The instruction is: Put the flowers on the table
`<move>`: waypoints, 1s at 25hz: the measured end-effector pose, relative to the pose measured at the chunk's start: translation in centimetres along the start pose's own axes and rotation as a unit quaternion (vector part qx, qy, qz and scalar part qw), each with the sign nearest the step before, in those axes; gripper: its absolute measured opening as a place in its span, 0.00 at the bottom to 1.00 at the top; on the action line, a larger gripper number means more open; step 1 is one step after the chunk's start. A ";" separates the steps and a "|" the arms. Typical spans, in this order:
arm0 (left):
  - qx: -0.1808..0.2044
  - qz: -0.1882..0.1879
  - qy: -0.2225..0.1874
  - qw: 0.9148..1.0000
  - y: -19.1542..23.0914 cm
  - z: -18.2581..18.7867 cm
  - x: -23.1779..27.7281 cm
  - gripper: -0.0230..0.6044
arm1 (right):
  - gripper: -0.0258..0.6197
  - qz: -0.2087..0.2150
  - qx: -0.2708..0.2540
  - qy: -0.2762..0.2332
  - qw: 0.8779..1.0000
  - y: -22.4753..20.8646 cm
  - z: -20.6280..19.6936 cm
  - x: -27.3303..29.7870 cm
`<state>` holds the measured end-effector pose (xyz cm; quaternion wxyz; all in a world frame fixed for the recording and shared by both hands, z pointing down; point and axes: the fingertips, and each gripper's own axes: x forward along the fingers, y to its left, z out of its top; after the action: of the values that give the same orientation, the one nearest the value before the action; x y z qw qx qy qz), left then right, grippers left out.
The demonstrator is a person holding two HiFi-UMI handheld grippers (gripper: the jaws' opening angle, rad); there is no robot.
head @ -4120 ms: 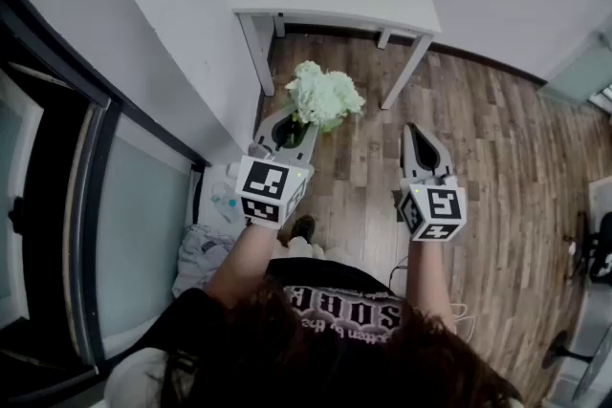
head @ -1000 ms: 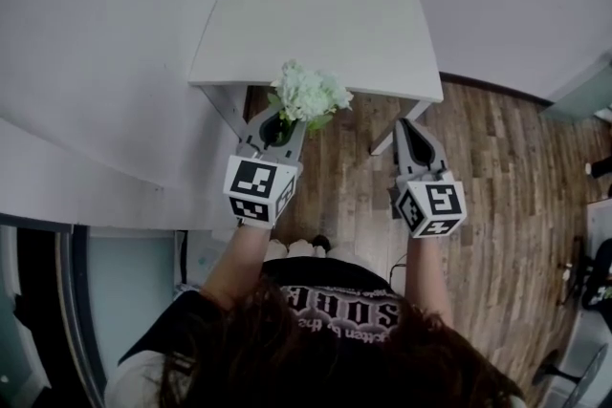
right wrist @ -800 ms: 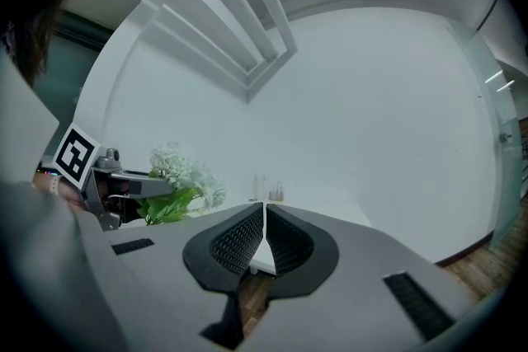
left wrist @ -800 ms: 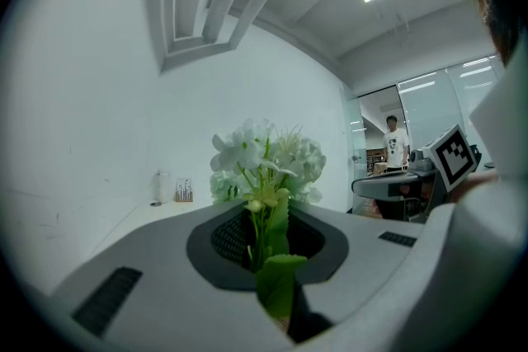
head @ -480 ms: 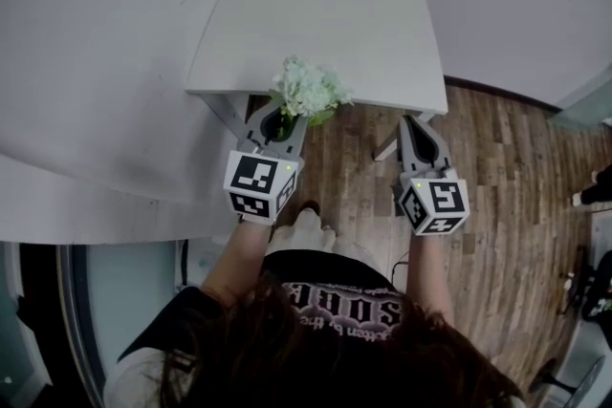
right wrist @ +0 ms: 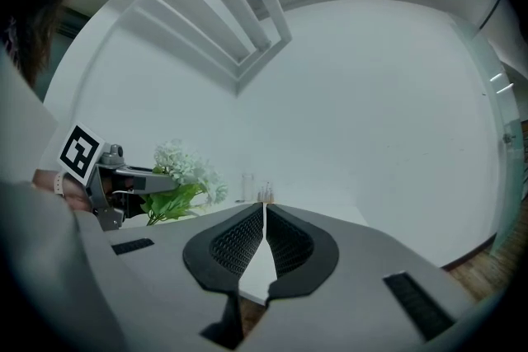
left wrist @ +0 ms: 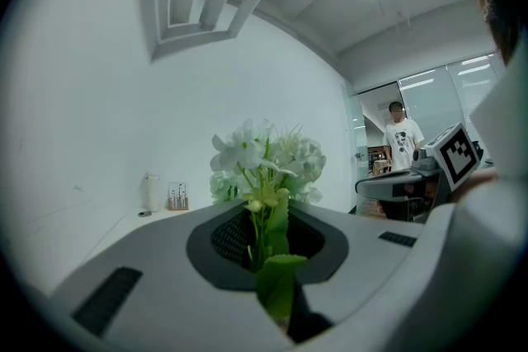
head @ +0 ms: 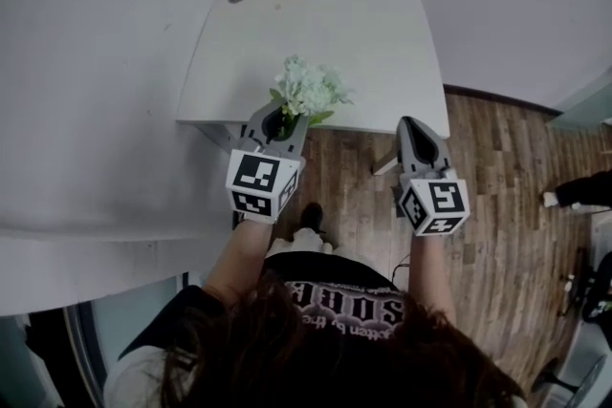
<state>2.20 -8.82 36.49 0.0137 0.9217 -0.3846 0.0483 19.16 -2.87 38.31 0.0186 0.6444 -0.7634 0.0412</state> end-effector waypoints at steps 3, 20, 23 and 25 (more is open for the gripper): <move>-0.001 -0.002 0.000 1.000 1.7 0.4 2.1 0.11 | 0.09 -0.002 -0.003 0.000 1.000 -0.7 0.5 2.5; -0.008 0.001 0.002 1.000 11.7 1.3 10.8 0.11 | 0.09 -0.006 -0.003 0.001 1.000 -2.4 2.0 15.6; -0.012 0.003 0.003 1.000 13.2 1.2 11.6 0.11 | 0.09 -0.003 -0.005 0.004 1.000 -2.2 2.1 17.3; -0.015 0.007 0.002 1.000 14.1 1.2 12.1 0.11 | 0.09 0.001 -0.007 0.006 1.000 -2.0 2.1 18.3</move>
<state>0.72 -27.34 36.37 0.0276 0.9186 -0.3916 0.0449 18.10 -21.40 37.74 0.0272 0.6433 -0.7641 0.0398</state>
